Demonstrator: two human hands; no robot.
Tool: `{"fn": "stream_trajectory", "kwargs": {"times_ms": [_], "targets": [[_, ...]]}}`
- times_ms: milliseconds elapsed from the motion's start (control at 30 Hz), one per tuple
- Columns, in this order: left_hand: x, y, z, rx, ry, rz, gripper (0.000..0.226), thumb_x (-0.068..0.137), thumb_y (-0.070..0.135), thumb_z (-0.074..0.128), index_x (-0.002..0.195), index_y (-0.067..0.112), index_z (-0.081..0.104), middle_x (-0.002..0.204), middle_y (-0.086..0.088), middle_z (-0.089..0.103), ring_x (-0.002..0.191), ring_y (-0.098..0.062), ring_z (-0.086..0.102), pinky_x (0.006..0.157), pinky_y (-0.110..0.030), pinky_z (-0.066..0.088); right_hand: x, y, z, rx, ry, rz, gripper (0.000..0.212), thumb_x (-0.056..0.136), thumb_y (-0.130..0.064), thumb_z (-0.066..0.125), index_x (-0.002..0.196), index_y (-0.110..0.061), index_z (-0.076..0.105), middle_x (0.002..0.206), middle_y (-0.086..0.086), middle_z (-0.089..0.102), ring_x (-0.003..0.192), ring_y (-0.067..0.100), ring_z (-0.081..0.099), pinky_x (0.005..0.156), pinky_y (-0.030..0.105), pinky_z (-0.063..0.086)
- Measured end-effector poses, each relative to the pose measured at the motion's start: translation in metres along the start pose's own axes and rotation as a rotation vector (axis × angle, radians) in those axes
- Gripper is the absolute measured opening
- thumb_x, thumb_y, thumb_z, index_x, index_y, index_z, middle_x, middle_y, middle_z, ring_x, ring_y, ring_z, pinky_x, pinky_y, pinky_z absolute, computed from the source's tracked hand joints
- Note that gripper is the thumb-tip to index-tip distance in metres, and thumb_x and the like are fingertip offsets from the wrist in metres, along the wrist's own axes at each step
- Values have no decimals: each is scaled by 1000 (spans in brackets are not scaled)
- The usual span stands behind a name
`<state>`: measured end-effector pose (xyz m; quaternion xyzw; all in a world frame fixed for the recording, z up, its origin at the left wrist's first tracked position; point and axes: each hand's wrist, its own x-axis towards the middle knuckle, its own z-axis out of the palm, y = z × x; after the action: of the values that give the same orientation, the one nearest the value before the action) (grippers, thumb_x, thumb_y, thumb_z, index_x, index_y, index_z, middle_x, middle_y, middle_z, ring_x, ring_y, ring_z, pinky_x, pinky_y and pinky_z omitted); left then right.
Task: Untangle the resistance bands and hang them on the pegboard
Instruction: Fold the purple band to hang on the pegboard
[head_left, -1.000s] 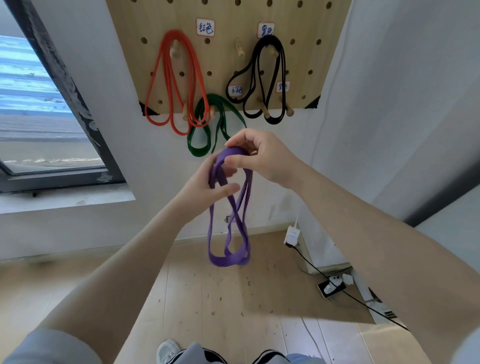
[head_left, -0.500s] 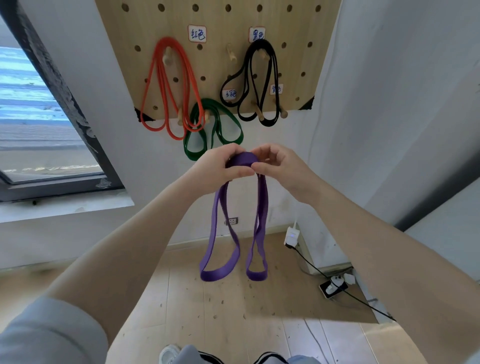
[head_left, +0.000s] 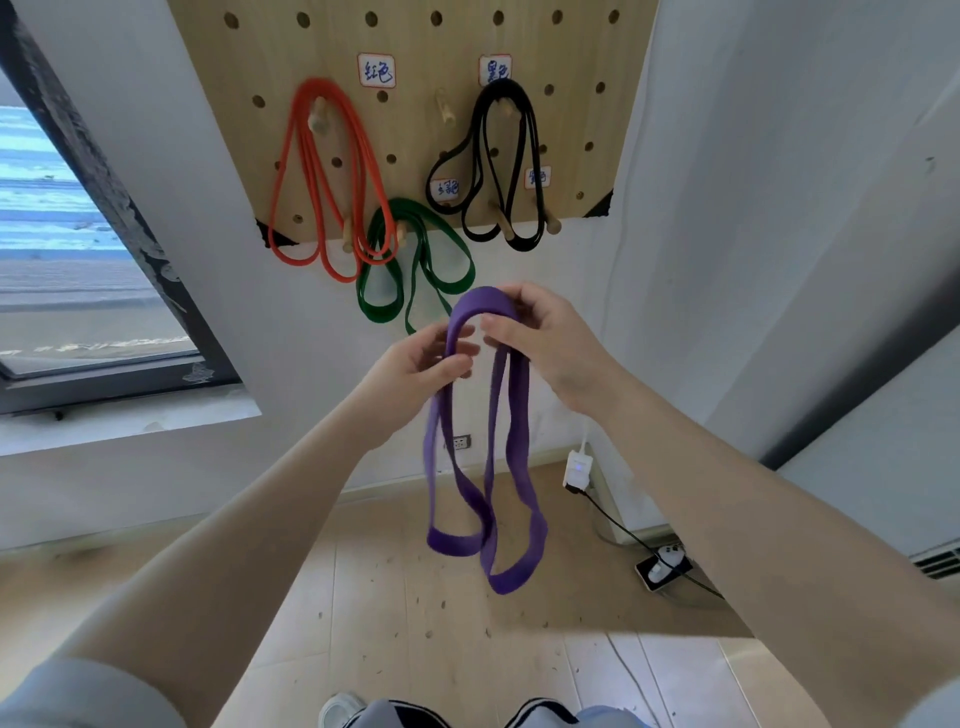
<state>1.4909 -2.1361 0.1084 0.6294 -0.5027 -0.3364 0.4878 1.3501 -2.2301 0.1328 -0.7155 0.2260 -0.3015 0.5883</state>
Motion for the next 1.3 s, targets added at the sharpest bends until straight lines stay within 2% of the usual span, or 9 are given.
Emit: {"fn": "stream_trajectory", "kwargs": {"times_ms": [133,300,433,567,700,867,967,1133,1300], "targets": [[1,-3,9,-117,60,-16,32,90,8,57,120,17,56,114,1,66,105,-11,62,93,-24,47,5,-7,11,-7,-11,11,23,89,-8,61,111,-9,54,96,2,63,82,0,61,73,12,48],[1,-5,17,-59,-20,-45,19,89,8,59,98,24,62,97,4,68,96,-15,64,92,-26,49,8,-7,13,-20,-25,45,21,88,-12,62,107,-9,51,116,19,62,104,29,62,89,32,52],[-3,-15,11,-102,-74,-63,25,93,9,52,117,16,59,111,3,66,98,-12,64,90,-22,49,9,-9,14,-26,-9,45,19,85,-19,67,98,-14,54,109,21,65,102,35,62,89,39,53],[-13,-29,15,-268,-31,-96,30,95,6,46,121,20,50,112,0,65,104,-12,62,85,-17,51,8,-20,16,255,35,48,17,87,-13,63,100,-9,53,103,20,63,98,35,63,89,47,53],[-24,-41,27,-195,-128,-91,40,86,3,60,115,29,50,112,-6,64,100,-17,63,81,-21,53,14,-38,11,588,4,33,7,91,-5,53,97,-7,49,89,8,64,89,22,66,82,44,56],[-27,-44,35,-184,-137,-157,43,84,8,65,121,22,49,107,1,66,96,-12,65,83,-24,54,22,-40,9,634,-13,-3,6,92,-6,51,88,-10,49,84,7,65,85,22,65,78,46,54],[-27,-44,36,-153,-85,-196,26,87,13,63,107,26,52,99,4,66,93,-13,65,85,-32,54,24,-39,8,690,38,-4,8,92,-6,51,87,-12,49,82,7,65,84,20,64,77,46,54],[-25,-47,35,-103,-32,-163,24,95,10,48,103,32,54,100,6,65,94,-11,61,85,-27,50,22,-40,13,517,90,3,12,89,-3,56,95,-10,49,90,6,66,83,19,64,77,40,54],[-20,-55,28,-110,-32,-198,28,98,11,43,124,22,40,118,5,54,97,-10,52,73,-8,45,21,-38,16,297,6,-23,12,89,-4,58,95,-9,50,95,3,70,97,54,47,82,42,40]]}}
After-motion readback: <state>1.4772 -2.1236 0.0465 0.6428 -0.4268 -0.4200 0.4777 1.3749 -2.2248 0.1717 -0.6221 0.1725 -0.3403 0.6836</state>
